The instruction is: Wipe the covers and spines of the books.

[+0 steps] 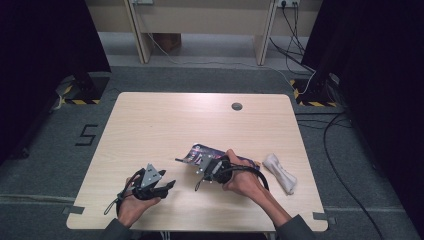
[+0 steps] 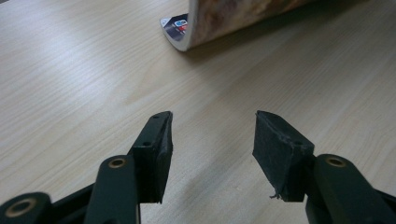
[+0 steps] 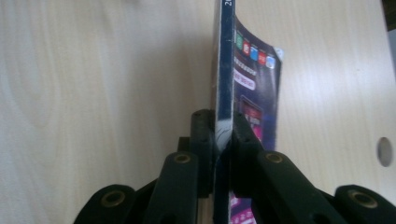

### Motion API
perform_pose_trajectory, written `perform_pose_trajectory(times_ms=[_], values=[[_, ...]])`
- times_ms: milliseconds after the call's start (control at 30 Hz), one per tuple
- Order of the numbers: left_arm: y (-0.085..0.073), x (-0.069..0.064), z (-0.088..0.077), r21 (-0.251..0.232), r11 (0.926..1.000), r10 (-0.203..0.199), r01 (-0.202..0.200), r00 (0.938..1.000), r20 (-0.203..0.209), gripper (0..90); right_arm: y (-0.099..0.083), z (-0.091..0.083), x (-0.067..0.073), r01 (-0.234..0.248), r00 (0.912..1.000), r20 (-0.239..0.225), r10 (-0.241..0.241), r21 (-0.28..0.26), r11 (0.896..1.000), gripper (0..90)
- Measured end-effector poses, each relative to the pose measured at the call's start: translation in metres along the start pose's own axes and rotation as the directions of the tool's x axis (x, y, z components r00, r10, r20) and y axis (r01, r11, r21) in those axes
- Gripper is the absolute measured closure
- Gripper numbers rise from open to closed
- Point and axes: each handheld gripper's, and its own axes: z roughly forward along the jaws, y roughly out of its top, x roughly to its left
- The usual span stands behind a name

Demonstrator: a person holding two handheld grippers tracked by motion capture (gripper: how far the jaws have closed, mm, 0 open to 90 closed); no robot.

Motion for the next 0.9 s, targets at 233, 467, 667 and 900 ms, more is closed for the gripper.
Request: perform_pose_trajectory(times_ms=[233,467,667,900], values=[[0.000,0.002,-0.001,0.004,1.0000,-0.006,0.006,0.9997,-0.025,45.1,-0.014,0.015,0.020,-0.030,0.9994,-0.019,0.029,-0.014,0.999,82.6],[0.000,0.004,-0.001,0.002,0.9997,-0.023,0.023,0.9985,-0.049,41.4,-0.023,0.018,0.036,-0.047,0.9984,-0.032,0.046,-0.041,0.998,80.3],[0.000,0.003,0.000,0.003,0.9999,-0.012,0.013,0.9982,-0.058,40.6,-0.029,0.025,0.048,-0.055,0.9980,-0.034,0.053,-0.052,0.997,76.2],[0.001,0.003,0.001,0.008,0.9998,-0.016,0.016,0.9982,-0.057,39.1,-0.036,0.032,0.056,-0.085,0.9948,-0.063,0.080,-0.070,0.994,68.7]])
